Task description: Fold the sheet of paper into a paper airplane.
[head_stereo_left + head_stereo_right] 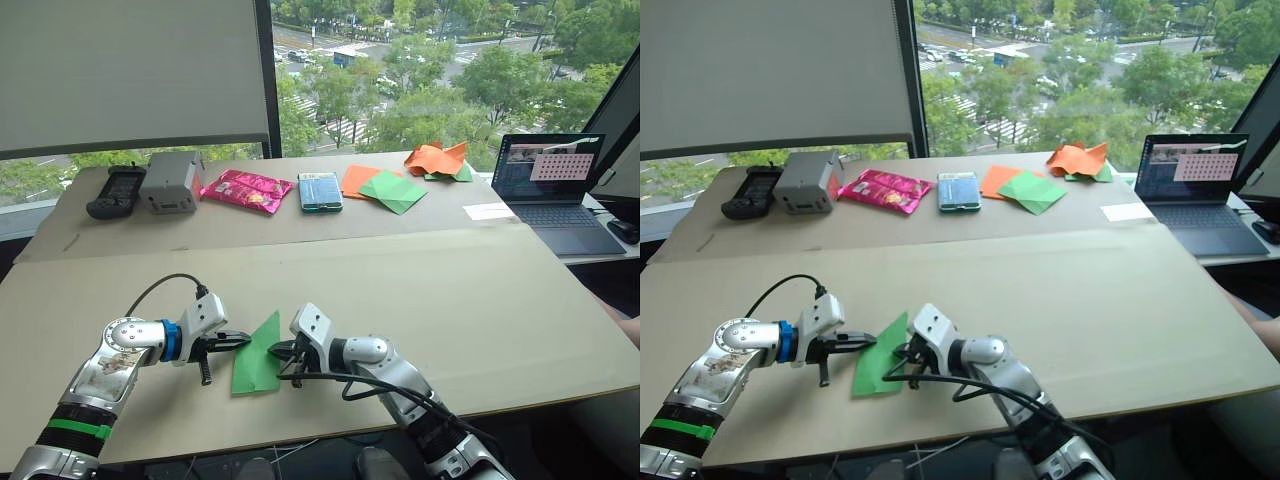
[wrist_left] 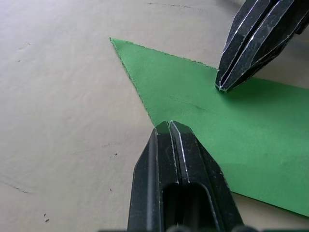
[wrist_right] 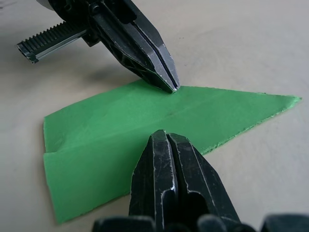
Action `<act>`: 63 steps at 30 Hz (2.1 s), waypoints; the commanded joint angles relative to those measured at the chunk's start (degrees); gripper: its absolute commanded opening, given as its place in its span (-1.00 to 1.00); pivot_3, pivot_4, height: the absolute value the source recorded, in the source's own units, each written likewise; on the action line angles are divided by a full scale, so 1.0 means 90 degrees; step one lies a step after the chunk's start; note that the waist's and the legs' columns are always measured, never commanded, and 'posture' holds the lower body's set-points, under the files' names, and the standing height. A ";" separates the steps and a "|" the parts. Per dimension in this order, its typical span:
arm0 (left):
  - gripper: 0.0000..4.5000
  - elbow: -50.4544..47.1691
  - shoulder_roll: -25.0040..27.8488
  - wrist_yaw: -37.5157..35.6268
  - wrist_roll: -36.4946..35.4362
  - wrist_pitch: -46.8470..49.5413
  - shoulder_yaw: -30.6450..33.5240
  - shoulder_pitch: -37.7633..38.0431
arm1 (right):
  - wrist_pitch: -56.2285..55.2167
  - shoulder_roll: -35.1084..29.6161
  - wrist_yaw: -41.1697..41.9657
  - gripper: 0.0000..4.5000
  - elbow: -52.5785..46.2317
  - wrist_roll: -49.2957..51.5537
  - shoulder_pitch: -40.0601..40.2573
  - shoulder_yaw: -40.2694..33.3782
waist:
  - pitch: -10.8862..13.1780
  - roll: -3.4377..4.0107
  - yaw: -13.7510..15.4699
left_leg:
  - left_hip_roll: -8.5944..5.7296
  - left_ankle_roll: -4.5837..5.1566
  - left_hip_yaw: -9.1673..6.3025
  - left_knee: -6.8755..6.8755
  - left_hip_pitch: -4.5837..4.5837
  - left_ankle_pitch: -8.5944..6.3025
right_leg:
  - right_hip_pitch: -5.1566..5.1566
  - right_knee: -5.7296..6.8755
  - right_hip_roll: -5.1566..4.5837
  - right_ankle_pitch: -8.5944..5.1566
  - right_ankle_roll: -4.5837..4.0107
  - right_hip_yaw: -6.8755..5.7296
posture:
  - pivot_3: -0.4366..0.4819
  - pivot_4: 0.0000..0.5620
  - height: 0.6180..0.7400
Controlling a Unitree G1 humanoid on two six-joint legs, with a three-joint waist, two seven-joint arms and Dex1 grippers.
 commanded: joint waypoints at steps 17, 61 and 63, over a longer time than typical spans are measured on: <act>-0.99 0.0177 0.0103 0.0021 0.0236 -0.0014 -0.0116 0.0076 | 0.0970 -0.0935 0.0932 -1.00 -0.0293 0.0140 0.0683 0.0969 | -0.0003 0.0001 0.0004 | 0.0000 -0.0007 0.0002 0.0000 0.0005 -0.0005 | 0.0000 -0.0005 -0.0002 -0.0002 -0.0001 0.0000 | -0.05 -0.47 0.75; 0.58 0.2121 0.0486 -0.2314 0.0733 -0.5029 -0.0423 -0.2298 | 0.2110 -0.1829 -0.0631 -1.00 -0.4337 0.1878 0.0889 -0.1496 | 0.0182 -0.0029 0.0175 | 0.0000 -0.0018 0.0019 0.0004 -0.0056 -0.0011 | -0.0029 -0.0130 -0.0018 -0.0004 -0.0003 -0.0007 | -0.05 -0.47 0.75; 0.58 0.2700 0.0210 -0.2488 0.0735 -0.6048 -0.0609 -0.2719 | 0.2116 -0.1844 -0.0644 -1.00 -0.4328 0.1907 0.0840 -0.1521 | 0.0182 -0.0028 0.0191 | -0.0001 -0.0007 0.0021 0.0011 -0.0061 -0.0004 | -0.0021 -0.0118 -0.0016 -0.0003 -0.0003 -0.0005 | -0.05 -0.47 0.75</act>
